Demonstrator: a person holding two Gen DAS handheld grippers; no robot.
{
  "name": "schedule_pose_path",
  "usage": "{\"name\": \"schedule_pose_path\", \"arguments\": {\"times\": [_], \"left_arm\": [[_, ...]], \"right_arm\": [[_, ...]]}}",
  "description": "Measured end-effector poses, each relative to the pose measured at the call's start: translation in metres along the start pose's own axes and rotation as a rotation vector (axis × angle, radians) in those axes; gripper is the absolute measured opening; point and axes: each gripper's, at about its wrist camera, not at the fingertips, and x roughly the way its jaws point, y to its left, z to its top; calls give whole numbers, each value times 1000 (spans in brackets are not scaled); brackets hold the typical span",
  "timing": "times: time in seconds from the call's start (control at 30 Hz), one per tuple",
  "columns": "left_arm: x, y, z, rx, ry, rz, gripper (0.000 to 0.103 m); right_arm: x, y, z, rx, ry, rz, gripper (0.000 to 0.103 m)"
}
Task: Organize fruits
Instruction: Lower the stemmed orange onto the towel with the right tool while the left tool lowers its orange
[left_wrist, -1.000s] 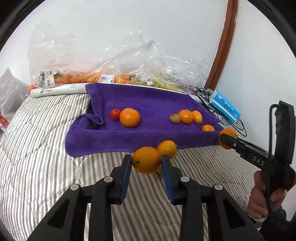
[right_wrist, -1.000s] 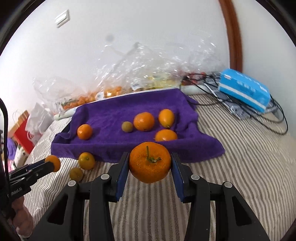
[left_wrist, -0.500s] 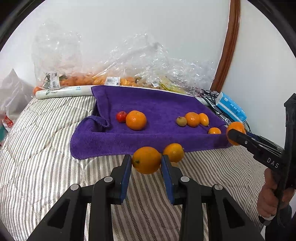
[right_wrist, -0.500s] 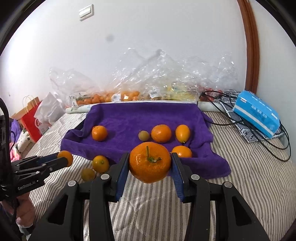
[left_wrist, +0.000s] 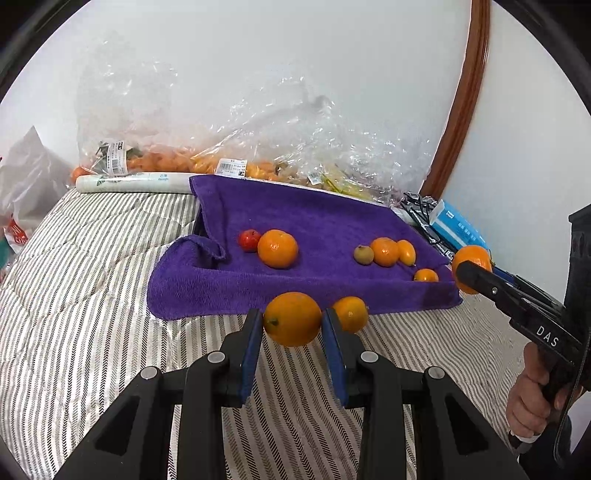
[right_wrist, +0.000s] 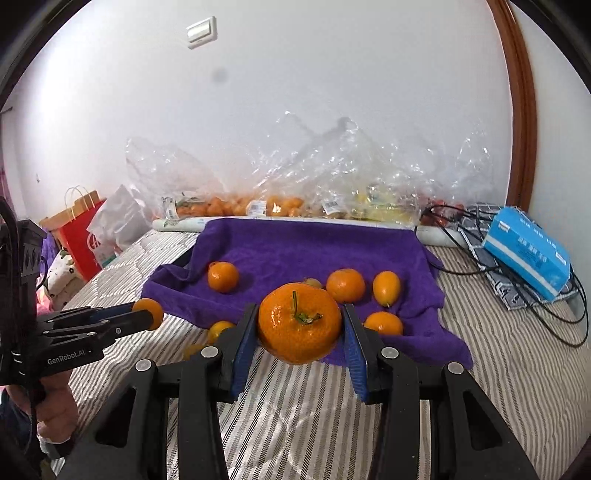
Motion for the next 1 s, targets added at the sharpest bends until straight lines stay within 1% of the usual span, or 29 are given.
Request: {"name": "schedule_pose_path", "arguments": {"times": [0.1,0.23,0.37,0.5,0.63,0.73,0.8,0.9,0.97,1.0], "left_arm": [[-1,1,4,-11,-1,5,31],[-3,5,14,-54,-16,-27,31],[-1,0,32,-37,-42,-21,31],[11,-2,51,-42,-54,-8,31],[30,-2,67,-59,-52,3,31],[45,-6,76,-58,-50,-1,31],[55,-9,78,-56,-44,-4,31],[64,-8,71,-57,-35,-12,31],[68,-5,67,-73,-26,18,31],[69,-1,65,-93,-25,13,31]], "right_arm": [[0,2,6,-27,-5,-5,44],[2,0,19,-58,-13,-16,44],[8,-5,35,-66,-35,-27,44],[17,-11,51,-56,-66,-35,44],[33,-14,62,-63,-72,-29,44],[46,-16,62,-66,-59,-21,44],[56,-21,57,-53,-35,-11,44],[65,-28,47,-45,-4,-19,44],[67,-35,43,-33,3,-33,44],[68,-39,41,-16,8,-31,44]]}}
